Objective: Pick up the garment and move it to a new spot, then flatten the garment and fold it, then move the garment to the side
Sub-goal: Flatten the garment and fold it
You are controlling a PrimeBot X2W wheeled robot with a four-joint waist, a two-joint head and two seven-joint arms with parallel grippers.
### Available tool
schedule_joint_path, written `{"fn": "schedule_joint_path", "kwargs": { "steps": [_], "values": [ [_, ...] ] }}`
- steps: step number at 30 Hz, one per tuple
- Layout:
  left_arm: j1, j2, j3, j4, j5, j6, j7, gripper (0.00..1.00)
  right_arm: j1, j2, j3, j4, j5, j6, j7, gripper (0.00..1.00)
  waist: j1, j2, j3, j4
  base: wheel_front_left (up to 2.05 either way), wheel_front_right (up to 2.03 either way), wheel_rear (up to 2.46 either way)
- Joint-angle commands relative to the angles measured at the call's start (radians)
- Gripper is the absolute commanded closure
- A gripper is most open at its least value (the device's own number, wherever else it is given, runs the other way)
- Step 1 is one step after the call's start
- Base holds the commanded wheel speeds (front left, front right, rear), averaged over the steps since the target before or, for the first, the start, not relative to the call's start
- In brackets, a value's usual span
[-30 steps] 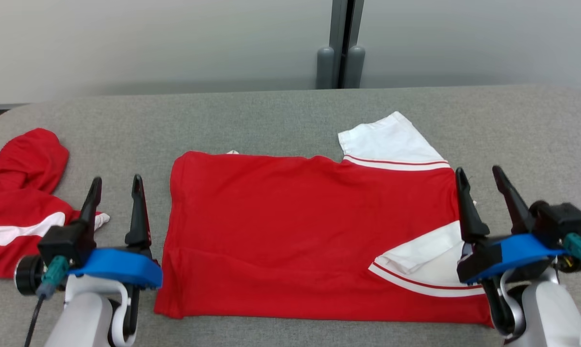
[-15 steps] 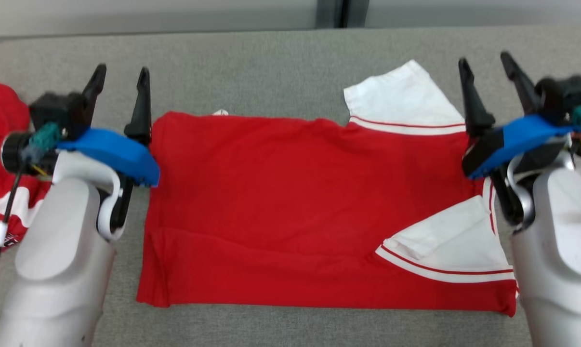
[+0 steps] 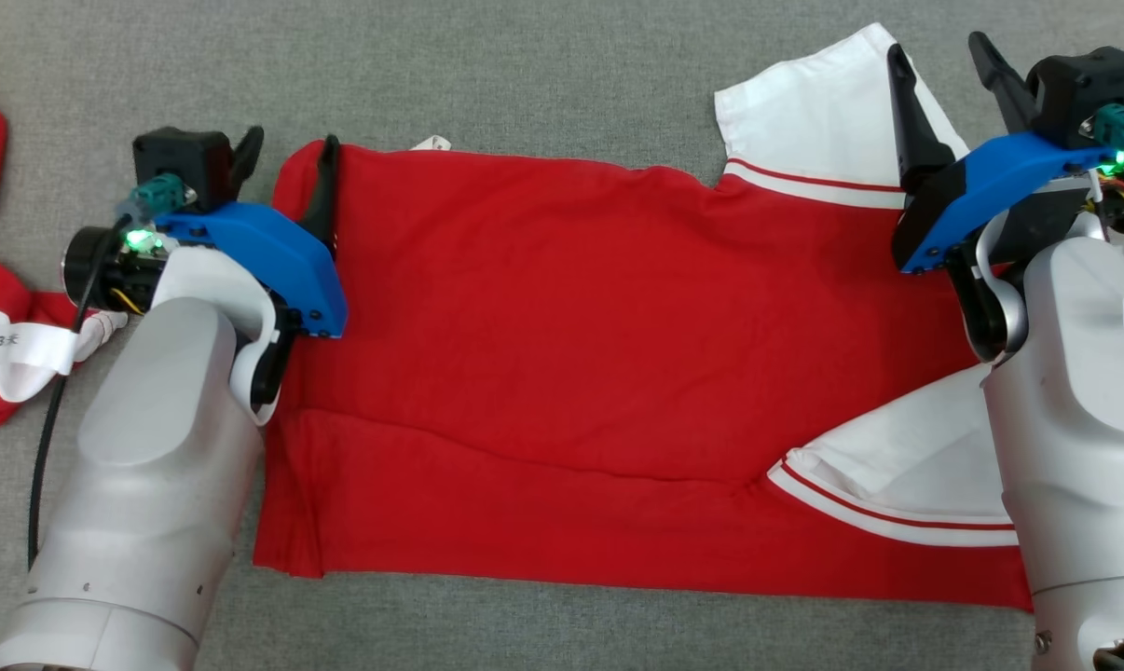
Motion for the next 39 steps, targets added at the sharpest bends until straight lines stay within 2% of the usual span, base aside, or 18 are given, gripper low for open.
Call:
{"fn": "schedule_joint_path", "kwargs": {
  "steps": [1,13,14,15,23,39],
  "values": [
    [-0.022,-0.004,-0.007,0.021,-0.005,-0.007,0.0,0.0,-0.019,-0.001,-0.001,0.018,-0.007,0.001,-0.013,0.0,-0.0003,0.0,0.005,0.002,0.0,0.0,0.0],
    [-0.058,-0.036,-0.087,0.127,-0.065,-0.016,0.032,0.0,-0.076,-0.005,0.005,0.131,-0.021,0.001,-0.054,0.0,-0.0003,0.0,0.022,-0.006,0.0,0.0,0.0],
    [-0.061,-0.033,-0.098,0.131,-0.069,-0.016,0.035,0.65,-0.08,-0.007,0.006,0.14,-0.022,0.001,-0.053,0.0,-0.0003,0.0,0.022,-0.007,0.0,0.0,0.0],
    [-0.064,-0.03,-0.104,0.135,-0.072,-0.017,0.032,1.0,-0.085,-0.01,0.007,0.148,-0.023,0.001,-0.052,0.0,-0.0003,0.0,0.021,-0.007,0.0,0.0,0.0],
    [-0.102,-0.03,-0.137,0.143,-0.08,-0.014,-0.023,1.0,-0.144,-0.048,0.024,0.196,-0.025,0.001,-0.017,0.0,-0.0003,0.0,0.01,0.02,0.0,0.0,0.0],
    [-0.153,-0.082,-0.22,0.096,-0.108,-0.014,-0.106,1.0,-0.322,-0.162,0.115,0.394,0.03,0.001,0.259,0.0,-0.0003,0.0,0.069,0.116,0.0,0.0,0.0]
  ]
}}
